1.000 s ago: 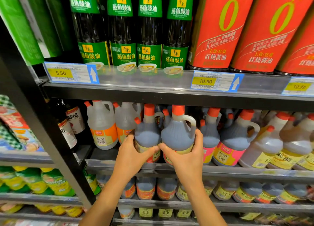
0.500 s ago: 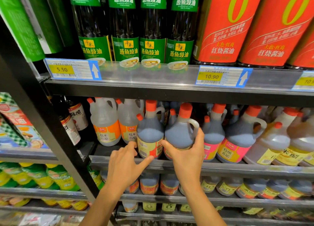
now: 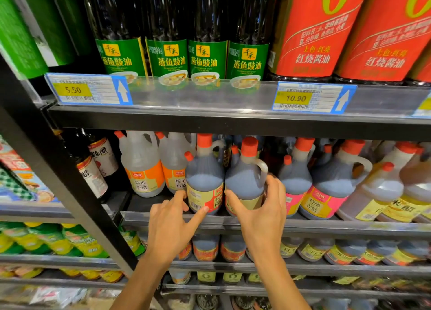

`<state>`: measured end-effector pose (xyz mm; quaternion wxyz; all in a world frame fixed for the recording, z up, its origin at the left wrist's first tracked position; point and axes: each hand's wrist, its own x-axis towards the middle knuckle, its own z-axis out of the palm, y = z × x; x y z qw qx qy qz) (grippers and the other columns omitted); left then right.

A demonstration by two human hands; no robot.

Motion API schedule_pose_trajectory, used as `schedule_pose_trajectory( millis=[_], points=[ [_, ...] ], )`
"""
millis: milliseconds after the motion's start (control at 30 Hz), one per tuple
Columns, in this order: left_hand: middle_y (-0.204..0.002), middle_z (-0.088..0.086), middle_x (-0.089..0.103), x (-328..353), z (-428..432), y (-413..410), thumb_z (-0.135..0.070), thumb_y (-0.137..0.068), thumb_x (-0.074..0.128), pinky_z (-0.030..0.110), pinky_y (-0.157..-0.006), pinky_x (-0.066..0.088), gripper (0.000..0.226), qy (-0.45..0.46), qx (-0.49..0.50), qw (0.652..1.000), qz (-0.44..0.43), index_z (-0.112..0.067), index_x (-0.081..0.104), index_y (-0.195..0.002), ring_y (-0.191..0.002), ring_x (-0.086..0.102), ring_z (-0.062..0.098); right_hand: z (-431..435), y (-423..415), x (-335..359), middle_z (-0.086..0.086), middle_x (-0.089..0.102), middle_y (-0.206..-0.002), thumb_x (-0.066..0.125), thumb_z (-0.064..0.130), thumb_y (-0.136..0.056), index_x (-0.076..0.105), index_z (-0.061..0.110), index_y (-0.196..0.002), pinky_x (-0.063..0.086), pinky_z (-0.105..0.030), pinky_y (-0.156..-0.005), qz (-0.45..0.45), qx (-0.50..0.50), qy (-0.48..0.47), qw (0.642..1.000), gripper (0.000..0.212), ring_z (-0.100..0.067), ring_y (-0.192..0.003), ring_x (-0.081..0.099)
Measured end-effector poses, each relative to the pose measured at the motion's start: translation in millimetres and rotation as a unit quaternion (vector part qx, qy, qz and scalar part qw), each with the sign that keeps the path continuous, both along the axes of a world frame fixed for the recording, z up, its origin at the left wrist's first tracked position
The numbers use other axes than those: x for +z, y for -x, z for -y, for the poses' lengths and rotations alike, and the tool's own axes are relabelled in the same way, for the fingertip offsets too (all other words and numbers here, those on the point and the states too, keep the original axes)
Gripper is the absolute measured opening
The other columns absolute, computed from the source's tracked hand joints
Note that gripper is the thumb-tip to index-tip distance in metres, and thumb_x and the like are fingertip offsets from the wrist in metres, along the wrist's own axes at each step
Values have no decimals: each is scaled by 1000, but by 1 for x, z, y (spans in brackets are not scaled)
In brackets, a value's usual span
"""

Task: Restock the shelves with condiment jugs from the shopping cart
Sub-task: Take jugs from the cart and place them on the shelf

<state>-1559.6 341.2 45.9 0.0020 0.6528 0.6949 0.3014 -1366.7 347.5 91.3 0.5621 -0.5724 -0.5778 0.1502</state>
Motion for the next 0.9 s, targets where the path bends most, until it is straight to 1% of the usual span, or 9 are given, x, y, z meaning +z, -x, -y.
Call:
schedule_pose_trajectory(
  millis=[100,200,333,500,600,733,800,867,900],
  points=[
    [-77,-15,57,-1,0,-1,-78,-84,38,36,-79,40,55,-2,0,1000,4,-27,50,-101,-76,57,11,1,1,-2,-5,51,-130,78,55,-74,58,8,-135,47,-34,-98,18,-12,-2,1000,79,-21,-122,52],
    [-77,-16,56,0,0,-1,-79,-83,37,36,-80,38,53,3,-1,1000,17,-29,48,-99,-76,56,10,3,2,-2,-5,51,-134,76,58,-74,55,10,-139,51,-39,-98,17,-20,2,1000,83,-23,-126,52],
    [-79,-16,56,0,1,-1,-79,-83,38,35,-80,36,52,2,-2,1000,19,-30,47,-98,-77,55,9,4,3,-2,2,60,-125,86,49,-72,50,18,-132,54,-46,-93,-16,-29,7,999,76,-21,-116,59],
    [-79,-16,55,-1,2,-1,-78,-84,37,35,-79,36,53,-1,0,1000,18,-29,48,-99,-77,55,10,4,0,-7,-6,56,-127,85,37,-78,58,5,-127,52,-49,-94,45,-51,-37,997,65,-26,-119,55],
    [-78,-16,54,-2,2,-2,-77,-85,37,35,-79,35,52,-2,3,1000,15,-28,48,-98,-76,54,11,6,-1,-9,-6,54,-128,84,34,-81,58,5,-132,54,-50,-92,54,-58,-37,996,65,-27,-118,55],
    [-79,-14,54,-2,3,-3,-76,-87,36,36,-81,36,52,3,2,1000,5,-27,48,-97,-77,53,12,12,-4,-12,-5,54,-134,79,27,-86,55,6,-138,52,-43,-101,46,-33,-42,998,61,-23,-123,56],
    [-79,-12,53,-2,4,-3,-74,-88,34,37,-81,35,50,8,4,1000,-9,-25,47,-94,-77,52,15,16,-6,-15,-5,58,-132,79,20,-88,57,6,-135,51,-32,-102,49,-36,-42,997,54,-19,-120,58],
    [-77,-8,52,-2,4,-3,-71,-91,34,38,-80,35,48,14,2,1000,-22,-24,45,-88,-77,51,18,21,-12,-19,-1,64,-116,77,14,-88,63,9,-122,50,-20,-91,69,-45,-37,996,36,-13,-105,59],
    [-76,-7,52,-1,4,-2,-69,-92,34,38,-80,36,46,16,-3,999,-31,-24,44,-86,-76,51,19,23,-17,-21,2,65,-107,76,12,-88,65,12,-112,51,-24,-85,104,-48,-33,993,26,-13,-98,59]
  ],
)
